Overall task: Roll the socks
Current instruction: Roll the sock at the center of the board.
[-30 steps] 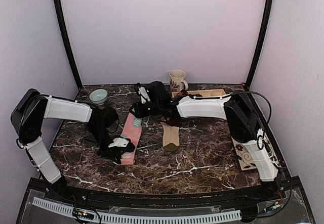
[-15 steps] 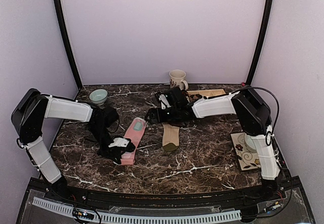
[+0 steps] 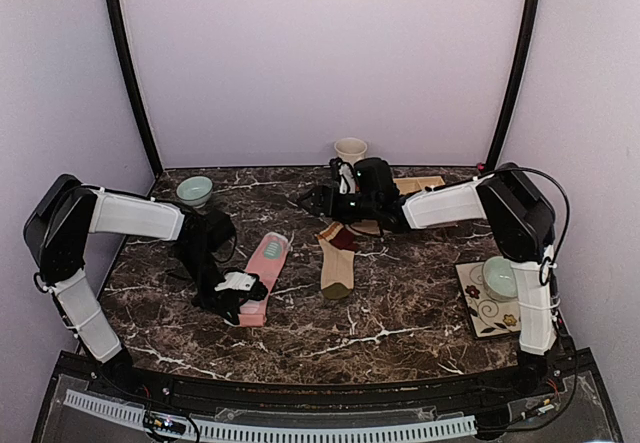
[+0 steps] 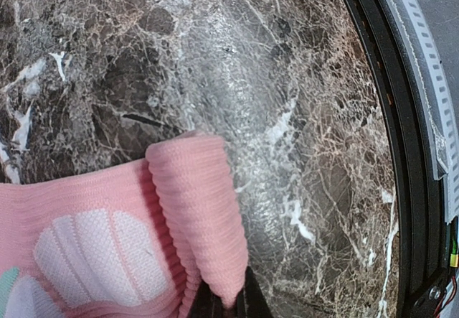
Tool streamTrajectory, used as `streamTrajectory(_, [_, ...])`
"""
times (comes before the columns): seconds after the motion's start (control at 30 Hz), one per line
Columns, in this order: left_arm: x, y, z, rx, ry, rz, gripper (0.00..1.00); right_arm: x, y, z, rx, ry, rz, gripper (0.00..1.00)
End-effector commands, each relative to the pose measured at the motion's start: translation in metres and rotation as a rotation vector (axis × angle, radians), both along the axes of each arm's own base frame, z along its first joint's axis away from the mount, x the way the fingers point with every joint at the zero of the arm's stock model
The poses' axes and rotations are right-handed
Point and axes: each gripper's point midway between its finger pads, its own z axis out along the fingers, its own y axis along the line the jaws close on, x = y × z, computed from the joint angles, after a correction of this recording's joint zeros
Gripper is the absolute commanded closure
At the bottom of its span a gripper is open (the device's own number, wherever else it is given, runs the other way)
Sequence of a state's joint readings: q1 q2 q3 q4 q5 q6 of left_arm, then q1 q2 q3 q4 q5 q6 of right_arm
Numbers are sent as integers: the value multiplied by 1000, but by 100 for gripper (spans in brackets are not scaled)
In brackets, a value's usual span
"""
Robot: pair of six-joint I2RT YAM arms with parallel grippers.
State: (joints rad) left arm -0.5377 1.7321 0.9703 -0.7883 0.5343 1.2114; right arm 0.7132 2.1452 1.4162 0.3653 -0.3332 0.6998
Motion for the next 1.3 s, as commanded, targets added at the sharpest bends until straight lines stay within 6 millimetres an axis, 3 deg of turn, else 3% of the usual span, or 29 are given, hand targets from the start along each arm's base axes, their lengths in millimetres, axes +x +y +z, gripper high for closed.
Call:
streamTrajectory(0.0, [1, 6, -8, 47, -9, -18, 100, -4, 20, 22, 8, -59, 41, 41])
streamTrajectory(0.07, [0, 7, -8, 49, -10, -20, 100, -2, 27, 20, 25, -28, 61, 88])
streamTrajectory(0.1, [0, 7, -8, 51, -7, -19, 100, -4, 33, 21, 50, -18, 86, 100])
streamTrajectory(0.27, [0, 7, -8, 53, -9, -20, 100, -17, 79, 11, 119, 42, 212, 100])
streamTrajectory(0.37, [1, 7, -9, 53, -9, -17, 100, -19, 99, -16, 86, 93, 243, 100])
streamTrajectory(0.4, [1, 7, -9, 54, -7, -18, 100, -17, 102, -33, 64, 114, 239, 100])
streamTrajectory(0.57, [2, 6, -8, 56, -5, -18, 100, -10, 106, -79, 4, 165, 210, 100])
streamTrajectory(0.73, [3, 6, -9, 59, -6, -18, 100, 3, 102, -100, -88, 142, 146, 100])
streamTrajectory(0.8, [3, 6, -9, 59, -6, -20, 100, 5, 100, -88, -97, 93, 131, 100])
streamTrajectory(0.97, [1, 7, -10, 60, -3, -24, 100, 2, 107, -16, -25, -51, 166, 100])
streamTrajectory(1.07, [2, 6, -10, 59, -5, -22, 100, -14, 110, 18, 52, -83, 226, 100])
streamTrajectory(1.17, [2, 6, -10, 57, -3, -23, 100, -36, 112, 18, 71, -58, 278, 98])
streamTrajectory(1.27, [1, 6, -10, 57, -2, -24, 100, -53, 110, -14, 18, -7, 286, 97])
